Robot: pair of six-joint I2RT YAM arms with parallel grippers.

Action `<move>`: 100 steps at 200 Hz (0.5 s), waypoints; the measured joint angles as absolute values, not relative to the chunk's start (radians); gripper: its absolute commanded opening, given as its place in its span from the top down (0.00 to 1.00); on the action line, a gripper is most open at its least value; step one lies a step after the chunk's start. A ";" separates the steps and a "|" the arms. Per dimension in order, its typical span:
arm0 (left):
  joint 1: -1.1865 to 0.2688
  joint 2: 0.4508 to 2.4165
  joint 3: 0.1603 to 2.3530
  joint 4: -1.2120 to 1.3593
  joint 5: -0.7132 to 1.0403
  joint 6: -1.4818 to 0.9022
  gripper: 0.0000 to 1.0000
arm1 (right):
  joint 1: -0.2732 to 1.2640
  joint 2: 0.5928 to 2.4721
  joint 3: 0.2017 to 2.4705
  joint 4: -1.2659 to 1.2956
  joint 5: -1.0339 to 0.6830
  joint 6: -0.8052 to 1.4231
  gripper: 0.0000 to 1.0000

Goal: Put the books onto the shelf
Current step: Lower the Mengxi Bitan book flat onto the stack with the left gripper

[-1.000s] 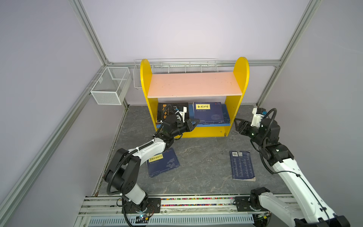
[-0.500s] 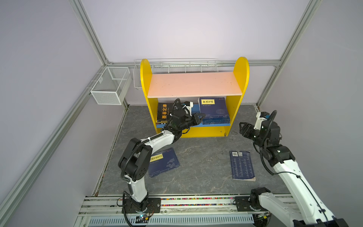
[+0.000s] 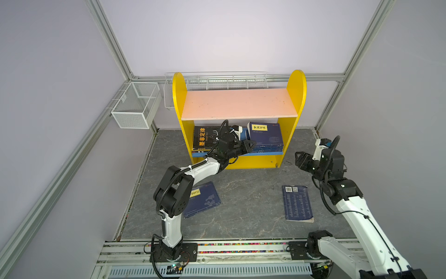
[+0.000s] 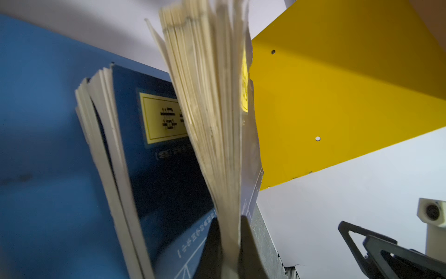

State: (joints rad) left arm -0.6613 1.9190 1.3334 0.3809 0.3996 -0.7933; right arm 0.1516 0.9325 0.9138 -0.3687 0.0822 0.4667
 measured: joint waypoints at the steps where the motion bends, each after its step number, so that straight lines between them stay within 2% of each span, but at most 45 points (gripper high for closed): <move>1: -0.661 1.920 1.333 0.380 0.400 -0.793 1.00 | 0.152 0.933 0.914 -0.369 0.082 0.466 0.34; 8: -0.662 1.921 1.334 0.375 0.397 -0.793 1.00 | 0.150 0.932 0.913 -0.370 0.082 0.466 0.34; 23: -0.663 1.921 1.338 0.362 0.395 -0.792 0.87 | 0.150 0.929 0.909 -0.371 0.081 0.465 0.34; 44: -0.664 1.921 1.353 0.342 0.392 -0.789 0.82 | 0.150 0.927 0.908 -0.373 0.077 0.463 0.34; 72: -0.673 1.921 1.369 0.310 0.393 -0.786 0.66 | 0.146 0.927 0.907 -0.374 0.063 0.463 0.34; 83: -0.680 1.921 1.377 0.290 0.396 -0.781 0.57 | 0.145 0.927 0.907 -0.374 0.062 0.463 0.34; 100: -0.692 1.921 1.398 0.249 0.397 -0.764 0.50 | 0.145 0.927 0.907 -0.374 0.059 0.463 0.34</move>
State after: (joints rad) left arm -0.6922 1.9205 1.3983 0.2489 0.3973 -0.7639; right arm 0.1452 0.9268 0.9066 -0.3744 0.0586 0.4633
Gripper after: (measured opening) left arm 0.456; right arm 0.658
